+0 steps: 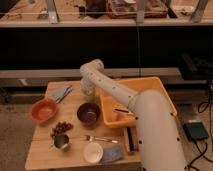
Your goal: Stack cups into tray
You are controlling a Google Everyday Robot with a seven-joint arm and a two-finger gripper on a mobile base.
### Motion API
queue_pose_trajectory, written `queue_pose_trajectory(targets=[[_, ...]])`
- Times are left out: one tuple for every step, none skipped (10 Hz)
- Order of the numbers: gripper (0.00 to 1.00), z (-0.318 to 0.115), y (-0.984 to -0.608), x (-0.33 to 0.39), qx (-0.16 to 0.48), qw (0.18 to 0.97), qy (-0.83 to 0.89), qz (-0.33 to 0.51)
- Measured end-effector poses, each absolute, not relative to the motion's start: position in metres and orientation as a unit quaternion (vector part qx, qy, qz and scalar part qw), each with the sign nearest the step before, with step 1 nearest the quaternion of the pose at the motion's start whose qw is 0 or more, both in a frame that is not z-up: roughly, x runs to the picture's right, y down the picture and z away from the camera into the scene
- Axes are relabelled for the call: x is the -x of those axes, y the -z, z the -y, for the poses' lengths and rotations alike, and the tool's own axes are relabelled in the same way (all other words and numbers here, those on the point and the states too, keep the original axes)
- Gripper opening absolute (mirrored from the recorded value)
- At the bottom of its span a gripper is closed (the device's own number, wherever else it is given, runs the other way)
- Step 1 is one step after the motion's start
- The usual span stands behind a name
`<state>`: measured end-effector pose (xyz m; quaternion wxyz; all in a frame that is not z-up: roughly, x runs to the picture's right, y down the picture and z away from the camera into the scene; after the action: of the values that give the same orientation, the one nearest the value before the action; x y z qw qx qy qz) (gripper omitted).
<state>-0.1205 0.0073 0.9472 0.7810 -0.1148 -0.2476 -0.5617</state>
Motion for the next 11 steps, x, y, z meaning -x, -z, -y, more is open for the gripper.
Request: queue_pose_trajectory(targets=[[0.10, 0.003, -0.932, 0.116, 0.106, 0.780, 0.567, 0.243], [0.10, 0.015, -0.915, 0.113, 0.097, 0.779, 0.571, 0.241], [0.10, 0.026, -0.896, 0.109, 0.086, 0.778, 0.573, 0.241], [0.10, 0.038, -0.874, 0.106, 0.073, 0.776, 0.577, 0.243], [0.10, 0.054, -0.847, 0.099, 0.054, 0.775, 0.580, 0.244], [0.10, 0.064, -0.822, 0.094, 0.037, 0.772, 0.583, 0.250], [0.10, 0.072, -0.797, 0.090, 0.021, 0.768, 0.584, 0.260], [0.10, 0.075, -0.770, 0.085, 0.008, 0.763, 0.584, 0.277], [0.10, 0.072, -0.746, 0.082, 0.000, 0.755, 0.586, 0.294], [0.10, 0.066, -0.725, 0.079, -0.003, 0.744, 0.593, 0.309], [0.10, 0.060, -0.710, 0.079, -0.006, 0.733, 0.600, 0.320]])
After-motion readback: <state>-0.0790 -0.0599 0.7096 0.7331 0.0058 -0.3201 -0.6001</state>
